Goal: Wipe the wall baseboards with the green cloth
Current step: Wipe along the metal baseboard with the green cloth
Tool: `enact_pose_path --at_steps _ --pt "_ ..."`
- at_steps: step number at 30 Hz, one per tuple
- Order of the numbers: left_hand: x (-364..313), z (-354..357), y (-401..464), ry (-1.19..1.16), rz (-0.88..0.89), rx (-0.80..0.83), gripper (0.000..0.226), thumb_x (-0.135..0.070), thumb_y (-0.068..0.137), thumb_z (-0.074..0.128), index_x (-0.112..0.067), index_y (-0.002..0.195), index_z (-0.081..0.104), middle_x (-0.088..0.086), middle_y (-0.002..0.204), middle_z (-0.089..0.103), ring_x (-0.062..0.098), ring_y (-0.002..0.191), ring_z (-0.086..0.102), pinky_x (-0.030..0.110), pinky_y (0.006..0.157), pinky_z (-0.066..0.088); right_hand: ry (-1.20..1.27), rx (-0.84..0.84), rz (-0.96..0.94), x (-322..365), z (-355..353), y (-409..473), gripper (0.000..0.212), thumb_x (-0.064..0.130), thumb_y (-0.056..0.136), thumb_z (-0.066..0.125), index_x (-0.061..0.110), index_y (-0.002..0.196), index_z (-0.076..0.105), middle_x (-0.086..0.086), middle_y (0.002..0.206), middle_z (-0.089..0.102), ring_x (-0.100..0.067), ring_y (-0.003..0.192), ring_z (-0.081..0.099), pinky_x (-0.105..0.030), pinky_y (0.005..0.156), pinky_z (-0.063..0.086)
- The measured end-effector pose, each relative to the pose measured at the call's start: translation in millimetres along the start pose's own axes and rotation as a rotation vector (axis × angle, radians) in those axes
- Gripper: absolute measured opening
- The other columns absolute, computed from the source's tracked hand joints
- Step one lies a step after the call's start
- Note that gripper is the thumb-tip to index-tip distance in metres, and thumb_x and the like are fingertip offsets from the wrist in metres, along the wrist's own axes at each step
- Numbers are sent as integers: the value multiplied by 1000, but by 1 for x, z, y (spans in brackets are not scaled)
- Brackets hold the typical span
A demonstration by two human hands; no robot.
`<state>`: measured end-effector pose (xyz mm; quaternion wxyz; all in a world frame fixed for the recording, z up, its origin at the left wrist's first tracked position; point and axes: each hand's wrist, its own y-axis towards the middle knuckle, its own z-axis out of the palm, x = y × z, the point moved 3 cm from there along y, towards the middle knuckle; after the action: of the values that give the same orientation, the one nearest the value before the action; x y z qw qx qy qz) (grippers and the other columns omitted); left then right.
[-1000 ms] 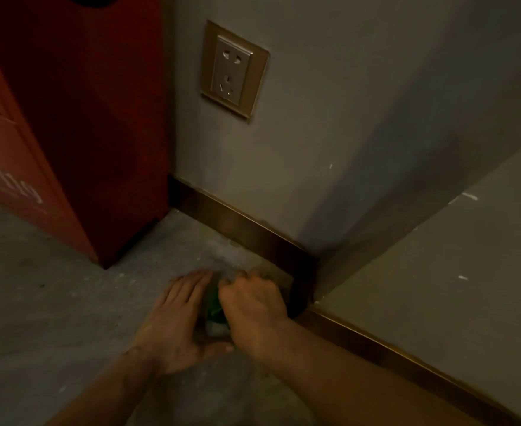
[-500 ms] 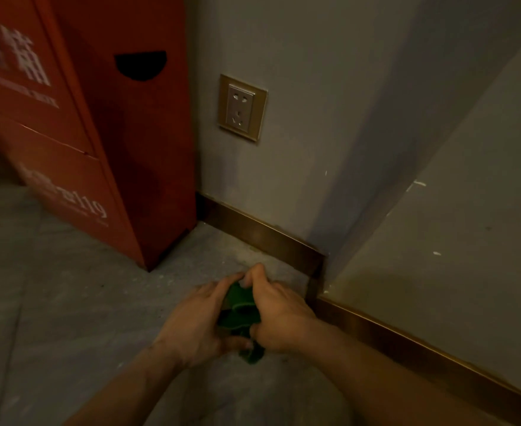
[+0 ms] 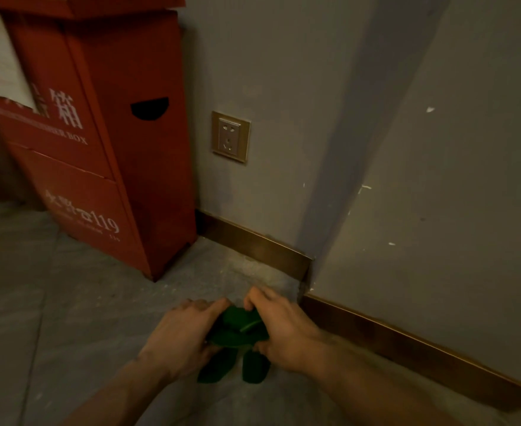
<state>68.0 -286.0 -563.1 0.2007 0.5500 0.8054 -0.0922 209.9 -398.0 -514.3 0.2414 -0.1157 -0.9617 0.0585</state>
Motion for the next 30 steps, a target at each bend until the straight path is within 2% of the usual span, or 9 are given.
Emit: enact_pose_path --at_steps 3,7,11,15,18,23,25,28,30 --pt "-8 -7 -1 33 -15 -6 26 -48 86 61 -45 104 43 -26 84 44 0 77 45 11 68 25 -84 -54 -56 1 -4 -5 50 12 78 76 32 107 40 5 117 51 -16 99 53 -35 82 50" --pt "-16 -15 -7 87 -44 -27 26 -43 85 63 -42 105 46 -21 89 52 5 80 51 18 67 29 -144 -123 -111 5 -5 -13 46 12 82 71 29 112 42 3 117 55 -18 104 52 -33 83 46" --pt "-25 -17 -12 136 -77 -12 31 -44 85 62 -47 100 36 -20 92 52 4 79 46 26 69 33 -166 -149 -141 8 -4 -19 46 11 83 69 27 115 41 1 117 56 -19 106 49 -36 86 47" --pt "-32 -16 -13 148 -114 -18 30 -48 86 61 -46 103 37 -17 98 59 8 84 53 27 70 35 -160 -170 -165 3 -3 -23 47 10 82 69 28 116 41 3 117 54 -18 107 48 -33 85 45" --pt "-39 -17 -12 138 -150 -37 26 -51 87 58 -47 102 37 -21 94 54 4 79 47 27 70 35 -142 -177 -175 -3 -4 -22 49 11 82 70 30 117 40 6 119 51 -16 108 48 -32 87 46" --pt "-54 -18 -18 173 -219 -39 28 -49 86 61 -40 107 44 -14 101 62 14 88 59 28 71 35 -109 -162 -190 -9 -4 -26 46 12 83 68 31 115 40 6 118 44 -17 103 51 -30 74 45" --pt "-62 -22 -24 173 -257 -24 31 -53 83 59 -37 107 47 -11 99 64 17 86 61 29 69 37 -102 -142 -195 -5 -7 -31 44 12 83 67 29 115 42 5 119 45 -17 103 51 -32 76 47" --pt "-84 -35 -35 162 -306 33 39 -62 76 44 -36 105 49 -10 95 64 18 82 61 33 70 45 -89 -78 -191 3 -19 -46 42 13 83 67 28 114 44 3 118 47 -20 104 51 -37 77 50" --pt "-100 -49 -44 152 -338 51 32 -56 81 54 -35 105 48 -9 95 64 19 83 61 35 73 48 -73 -38 -194 14 -33 -60 42 13 83 66 29 114 44 3 117 48 -20 103 51 -39 79 50"
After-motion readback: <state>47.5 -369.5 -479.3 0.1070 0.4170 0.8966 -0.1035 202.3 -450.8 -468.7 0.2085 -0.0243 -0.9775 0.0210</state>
